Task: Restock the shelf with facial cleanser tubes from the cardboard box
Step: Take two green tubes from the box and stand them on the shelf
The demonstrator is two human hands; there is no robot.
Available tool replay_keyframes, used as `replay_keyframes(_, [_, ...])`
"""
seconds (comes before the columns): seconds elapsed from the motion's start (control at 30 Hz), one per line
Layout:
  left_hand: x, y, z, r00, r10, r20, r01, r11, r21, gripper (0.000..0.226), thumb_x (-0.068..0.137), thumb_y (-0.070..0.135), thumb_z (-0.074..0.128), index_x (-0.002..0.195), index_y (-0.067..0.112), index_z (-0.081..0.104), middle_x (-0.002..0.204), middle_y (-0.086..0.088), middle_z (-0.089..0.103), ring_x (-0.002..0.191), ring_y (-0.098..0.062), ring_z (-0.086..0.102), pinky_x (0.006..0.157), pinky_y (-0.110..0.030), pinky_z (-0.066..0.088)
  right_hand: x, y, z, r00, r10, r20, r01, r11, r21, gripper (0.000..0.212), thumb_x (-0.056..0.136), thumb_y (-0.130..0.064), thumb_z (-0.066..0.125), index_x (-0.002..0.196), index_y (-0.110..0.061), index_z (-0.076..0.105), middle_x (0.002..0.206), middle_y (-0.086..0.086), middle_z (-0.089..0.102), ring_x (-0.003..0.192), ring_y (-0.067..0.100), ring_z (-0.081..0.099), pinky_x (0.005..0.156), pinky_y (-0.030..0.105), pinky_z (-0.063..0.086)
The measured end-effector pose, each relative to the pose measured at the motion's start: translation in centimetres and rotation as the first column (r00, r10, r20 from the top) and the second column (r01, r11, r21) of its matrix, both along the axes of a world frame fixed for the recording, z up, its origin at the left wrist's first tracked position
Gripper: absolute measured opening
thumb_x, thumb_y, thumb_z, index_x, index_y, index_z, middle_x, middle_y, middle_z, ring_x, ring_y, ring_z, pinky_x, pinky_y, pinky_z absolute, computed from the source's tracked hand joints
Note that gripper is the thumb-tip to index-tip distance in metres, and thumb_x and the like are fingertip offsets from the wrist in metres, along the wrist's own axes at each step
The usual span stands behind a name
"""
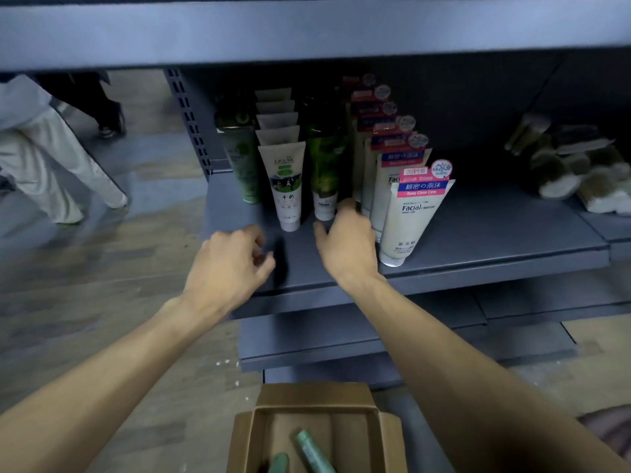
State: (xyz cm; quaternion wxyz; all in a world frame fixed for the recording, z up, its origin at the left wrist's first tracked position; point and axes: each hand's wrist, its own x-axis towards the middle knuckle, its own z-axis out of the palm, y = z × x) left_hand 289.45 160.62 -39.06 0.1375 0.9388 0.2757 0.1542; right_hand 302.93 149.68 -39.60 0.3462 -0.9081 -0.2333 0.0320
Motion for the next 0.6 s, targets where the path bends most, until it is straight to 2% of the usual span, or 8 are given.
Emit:
replay_keyframes(0.1, [0.2, -0.9, -0.2, 0.999, -0.047, 0.016, 0.047, 0.999, -0.016, 0.014, 0.079, 0.033, 0.064, 0.083, 0.021, 0.058, 0.068, 0.007, 0.068, 0.074, -0.025, 0.068, 0.068, -0.038, 0.056, -0.9, -0.8, -0.1, 1.000, 0.004, 0.002, -0.004, 1.000, 0.026, 0.033, 0.091, -0.029, 0.063, 0.111, -0.008, 0.048, 0.100, 0.016, 0.066, 0.092, 0.038, 0.064, 0.072, 0.038, 0.052])
replay_keyframes(0.2, [0.1, -1.7, -0.4, 0.998, -0.065, 0.022, 0.066, 0.997, -0.034, 0.015, 0.080, 0.032, 0.064, 0.086, 0.020, 0.060, 0.068, 0.007, 0.067, 0.075, -0.023, 0.067, 0.070, -0.039, 0.056, -1.8, -2.0, -0.1, 1.000, 0.019, -0.005, -0.019, 1.000, 0.011, 0.033, 0.091, -0.029, 0.061, 0.115, -0.010, 0.048, 0.104, 0.013, 0.066, 0.096, 0.035, 0.064, 0.081, 0.042, 0.053])
replay_keyframes(0.3, [-0.4, -2.4, -0.8, 0.997, -0.060, 0.039, 0.062, 0.997, -0.035, 0.015, 0.079, 0.033, 0.064, 0.086, 0.020, 0.059, 0.067, 0.008, 0.066, 0.073, -0.021, 0.067, 0.068, -0.038, 0.055, -2.5, -3.3, -0.7, 0.998, 0.068, -0.002, -0.068, 0.997, 0.029, 0.029, 0.091, -0.028, 0.061, 0.113, -0.013, 0.049, 0.104, 0.010, 0.067, 0.096, 0.031, 0.065, 0.083, 0.043, 0.054])
replay_keyframes(0.43, [-1.3, -4.4, -1.8, 0.999, -0.032, 0.043, 0.033, 0.999, -0.028, 0.015, 0.079, 0.033, 0.064, 0.082, 0.020, 0.056, 0.066, 0.009, 0.067, 0.072, -0.019, 0.067, 0.066, -0.036, 0.055, -3.5, -5.5, -1.5, 0.985, 0.170, 0.026, -0.171, 0.984, 0.041, 0.024, 0.091, -0.027, 0.061, 0.109, -0.018, 0.050, 0.100, 0.002, 0.066, 0.091, 0.023, 0.066, 0.079, 0.039, 0.054])
replay_keyframes(0.6, [-2.5, -8.7, -4.8, 1.000, -0.005, 0.020, 0.006, 0.999, -0.050, 0.015, 0.081, 0.036, 0.062, 0.086, 0.023, 0.057, 0.068, 0.010, 0.066, 0.070, -0.014, 0.066, 0.064, -0.034, 0.055, -4.6, -9.4, -3.8, 0.959, 0.284, 0.006, -0.284, 0.954, 0.096, 0.017, 0.089, -0.031, 0.062, 0.103, -0.026, 0.052, 0.089, -0.014, 0.061, 0.080, 0.005, 0.060, 0.075, 0.028, 0.054])
